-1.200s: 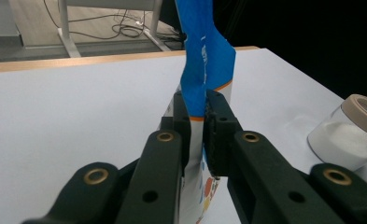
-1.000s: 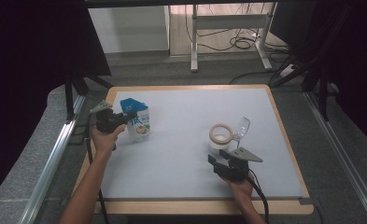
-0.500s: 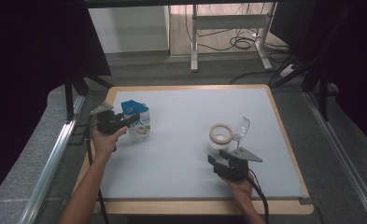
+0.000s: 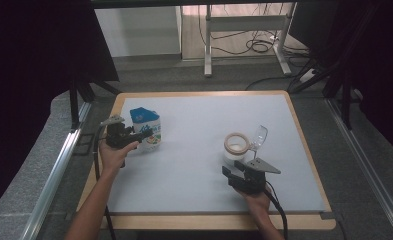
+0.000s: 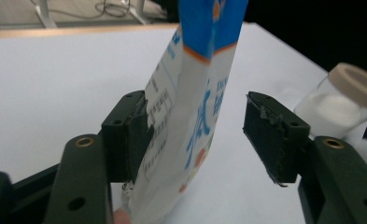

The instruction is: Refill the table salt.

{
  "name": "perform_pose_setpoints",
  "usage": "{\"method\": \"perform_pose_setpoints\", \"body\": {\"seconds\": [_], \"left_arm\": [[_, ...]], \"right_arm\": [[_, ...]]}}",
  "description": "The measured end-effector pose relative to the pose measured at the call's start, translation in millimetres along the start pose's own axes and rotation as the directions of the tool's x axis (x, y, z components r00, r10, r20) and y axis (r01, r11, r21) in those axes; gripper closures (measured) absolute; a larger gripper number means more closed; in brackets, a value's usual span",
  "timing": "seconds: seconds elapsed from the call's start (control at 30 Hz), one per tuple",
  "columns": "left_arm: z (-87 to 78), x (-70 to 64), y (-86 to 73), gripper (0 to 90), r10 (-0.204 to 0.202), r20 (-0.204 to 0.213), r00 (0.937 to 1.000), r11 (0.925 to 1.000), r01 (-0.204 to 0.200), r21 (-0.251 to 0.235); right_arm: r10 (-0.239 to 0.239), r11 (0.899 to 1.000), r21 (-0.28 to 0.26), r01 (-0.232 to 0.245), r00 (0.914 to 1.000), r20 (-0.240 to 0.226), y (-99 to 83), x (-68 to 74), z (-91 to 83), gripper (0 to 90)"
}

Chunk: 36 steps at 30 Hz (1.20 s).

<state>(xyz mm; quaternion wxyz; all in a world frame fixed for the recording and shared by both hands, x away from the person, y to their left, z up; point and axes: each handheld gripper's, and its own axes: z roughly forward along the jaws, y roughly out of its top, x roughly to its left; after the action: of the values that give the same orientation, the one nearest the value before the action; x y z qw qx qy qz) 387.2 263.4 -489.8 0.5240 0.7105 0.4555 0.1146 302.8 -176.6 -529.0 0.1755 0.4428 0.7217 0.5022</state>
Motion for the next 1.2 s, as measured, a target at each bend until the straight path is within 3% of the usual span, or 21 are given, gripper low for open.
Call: {"method": "perform_pose_setpoints", "body": {"seconds": [0.37,1.2], "left_arm": [[-7.0,-0.2,-12.8,38.6,-0.008,-0.030,0.9995,0.9999,0.008,0.008],[-20.2,-3.1,-46.6,38.7,-0.025,-0.048,0.9985,0.9980,0.028,0.056]], "right_arm": [[0.000,1.000,-0.002,0.000,1.0000,-0.001,0.5,0.1,-0.2,43.5],[-0.009,1.000,0.005,0.009,1.0000,0.000,0.6,-0.7,-2.4,43.6]]}}
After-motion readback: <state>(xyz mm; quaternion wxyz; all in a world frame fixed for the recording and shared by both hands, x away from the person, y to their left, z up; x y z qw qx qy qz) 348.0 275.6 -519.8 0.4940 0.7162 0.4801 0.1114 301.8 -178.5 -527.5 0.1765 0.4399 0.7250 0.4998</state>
